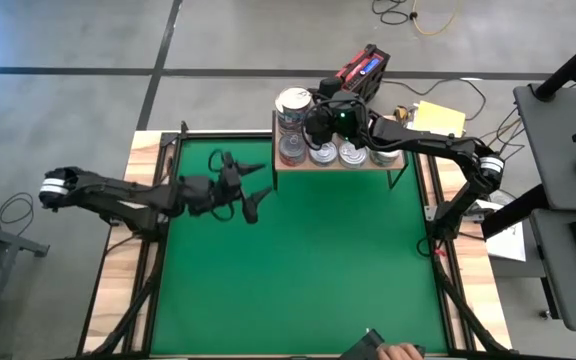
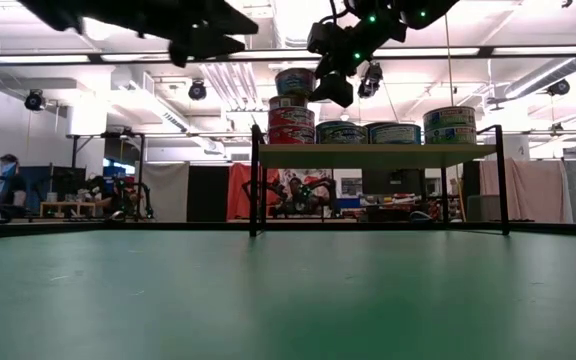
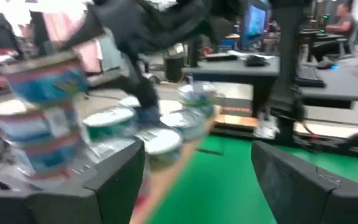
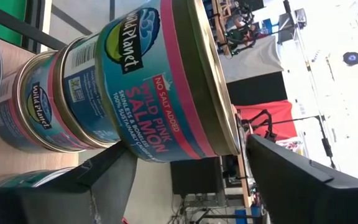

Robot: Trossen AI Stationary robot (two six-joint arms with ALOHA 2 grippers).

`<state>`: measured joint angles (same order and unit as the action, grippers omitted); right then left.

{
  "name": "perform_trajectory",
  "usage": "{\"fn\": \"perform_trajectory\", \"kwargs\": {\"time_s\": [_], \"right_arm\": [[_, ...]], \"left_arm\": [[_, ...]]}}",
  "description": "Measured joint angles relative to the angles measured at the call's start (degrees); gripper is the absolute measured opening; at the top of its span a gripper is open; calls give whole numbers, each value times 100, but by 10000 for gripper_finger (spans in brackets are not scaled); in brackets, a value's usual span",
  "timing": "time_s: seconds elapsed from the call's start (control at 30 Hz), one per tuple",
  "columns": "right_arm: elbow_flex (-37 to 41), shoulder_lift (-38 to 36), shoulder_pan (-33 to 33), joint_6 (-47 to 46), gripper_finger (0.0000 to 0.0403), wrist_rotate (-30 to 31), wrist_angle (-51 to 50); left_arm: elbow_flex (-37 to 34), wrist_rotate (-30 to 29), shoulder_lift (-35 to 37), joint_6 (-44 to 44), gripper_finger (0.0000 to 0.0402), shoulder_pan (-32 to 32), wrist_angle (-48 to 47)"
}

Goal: Stack canned seafood by type on shelf
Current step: Stack the blue/pink tuna can on top of the other blue/pink tuna can on the shelf

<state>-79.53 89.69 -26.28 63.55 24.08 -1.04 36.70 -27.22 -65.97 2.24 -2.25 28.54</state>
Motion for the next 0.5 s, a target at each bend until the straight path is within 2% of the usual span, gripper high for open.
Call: {"fn": "perform_trajectory", "kwargs": {"time_s": [0.13, 0.27, 0.5], "right_arm": [[0, 0, 0, -7, 282, 0, 0], [0, 0, 0, -11, 277, 0, 5], [0, 0, 2, -18, 283, -9, 45]], "left_arm": [[299, 991, -186, 271, 252, 769, -9], [696, 2026, -520, 280, 199, 1460, -128], [1633, 2174, -1376, 783, 44, 2032, -623]]}}
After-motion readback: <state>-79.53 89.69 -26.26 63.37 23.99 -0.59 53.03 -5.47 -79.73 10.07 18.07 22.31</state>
